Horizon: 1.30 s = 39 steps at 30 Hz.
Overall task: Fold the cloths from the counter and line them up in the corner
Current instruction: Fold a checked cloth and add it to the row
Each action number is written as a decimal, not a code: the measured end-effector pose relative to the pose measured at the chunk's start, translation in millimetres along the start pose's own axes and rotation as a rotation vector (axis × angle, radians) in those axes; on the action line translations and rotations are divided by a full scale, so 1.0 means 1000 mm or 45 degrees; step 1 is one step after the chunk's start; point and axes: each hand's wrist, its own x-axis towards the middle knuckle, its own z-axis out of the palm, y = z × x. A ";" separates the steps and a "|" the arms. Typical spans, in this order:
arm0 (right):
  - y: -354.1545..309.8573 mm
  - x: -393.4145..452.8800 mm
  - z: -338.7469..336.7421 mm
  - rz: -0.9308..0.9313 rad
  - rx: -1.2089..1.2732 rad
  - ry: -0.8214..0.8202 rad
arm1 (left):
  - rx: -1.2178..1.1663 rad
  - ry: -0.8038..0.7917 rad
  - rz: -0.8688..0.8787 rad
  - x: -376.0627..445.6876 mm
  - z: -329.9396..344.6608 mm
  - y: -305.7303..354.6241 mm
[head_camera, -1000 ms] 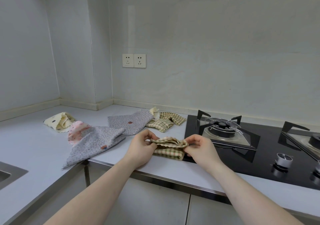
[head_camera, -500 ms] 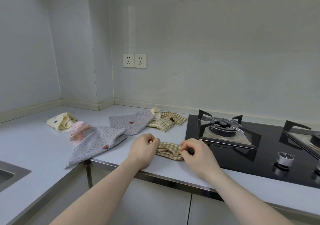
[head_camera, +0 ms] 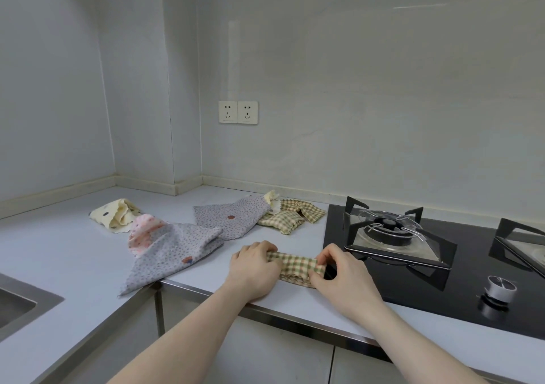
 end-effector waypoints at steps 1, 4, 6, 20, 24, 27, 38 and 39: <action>-0.001 0.000 -0.001 0.004 -0.006 -0.026 | -0.024 0.007 0.001 -0.001 -0.001 0.000; -0.004 -0.001 -0.003 0.000 -0.050 -0.107 | -0.124 0.025 -0.014 -0.003 -0.004 -0.001; -0.005 -0.001 -0.004 0.012 -0.071 -0.141 | -0.162 0.028 -0.030 -0.005 -0.006 -0.001; 0.001 0.001 -0.001 0.048 0.068 -0.183 | -0.594 -0.106 -0.111 -0.012 -0.016 0.000; -0.009 0.003 -0.006 0.176 0.188 -0.147 | -0.581 -0.185 -0.179 -0.008 -0.029 0.007; -0.031 0.011 -0.026 0.356 0.347 -0.230 | -0.640 -0.327 -0.326 -0.002 -0.044 0.014; -0.142 -0.006 -0.192 0.795 0.495 -0.526 | -0.903 -0.747 -0.592 -0.051 -0.171 0.095; -0.147 -0.013 -0.210 0.820 0.502 -0.518 | -0.933 -0.757 -0.559 -0.055 -0.179 0.108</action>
